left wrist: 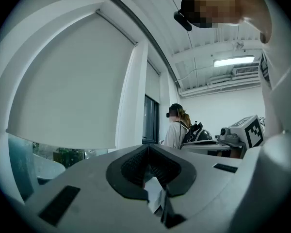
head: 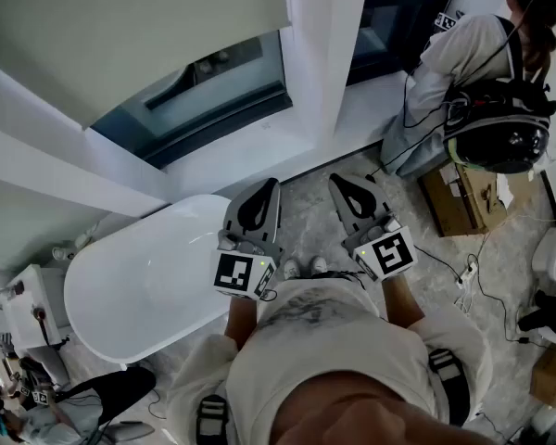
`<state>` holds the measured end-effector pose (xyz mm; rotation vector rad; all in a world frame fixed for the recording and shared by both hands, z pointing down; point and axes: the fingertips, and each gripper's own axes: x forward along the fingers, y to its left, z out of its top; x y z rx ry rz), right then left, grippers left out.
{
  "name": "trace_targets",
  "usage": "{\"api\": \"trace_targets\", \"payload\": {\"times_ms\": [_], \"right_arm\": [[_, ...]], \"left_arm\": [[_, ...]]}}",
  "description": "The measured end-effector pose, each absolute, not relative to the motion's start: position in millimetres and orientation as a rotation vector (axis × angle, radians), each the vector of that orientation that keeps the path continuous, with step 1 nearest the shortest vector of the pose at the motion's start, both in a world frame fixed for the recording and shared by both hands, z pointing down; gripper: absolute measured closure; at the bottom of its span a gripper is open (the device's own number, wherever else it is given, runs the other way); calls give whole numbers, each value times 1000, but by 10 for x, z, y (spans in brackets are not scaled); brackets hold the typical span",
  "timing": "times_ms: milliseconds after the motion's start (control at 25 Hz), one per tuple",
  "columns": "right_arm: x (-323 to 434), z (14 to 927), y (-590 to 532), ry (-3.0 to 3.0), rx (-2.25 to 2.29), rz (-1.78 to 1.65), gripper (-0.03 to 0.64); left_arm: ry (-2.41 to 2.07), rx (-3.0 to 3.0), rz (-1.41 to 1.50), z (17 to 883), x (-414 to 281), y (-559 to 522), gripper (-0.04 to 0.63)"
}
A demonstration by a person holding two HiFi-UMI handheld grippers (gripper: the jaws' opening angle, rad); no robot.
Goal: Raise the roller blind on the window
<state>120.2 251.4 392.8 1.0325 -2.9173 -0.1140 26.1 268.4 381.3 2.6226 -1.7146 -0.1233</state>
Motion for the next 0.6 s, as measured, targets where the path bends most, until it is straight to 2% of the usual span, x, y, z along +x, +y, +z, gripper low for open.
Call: {"api": "trace_targets", "payload": {"times_ms": [600], "right_arm": [[1564, 3956, 2489, -2979, 1028, -79, 555]], "left_arm": [[-1788, 2564, -94, 3905, 597, 2727, 588]]}}
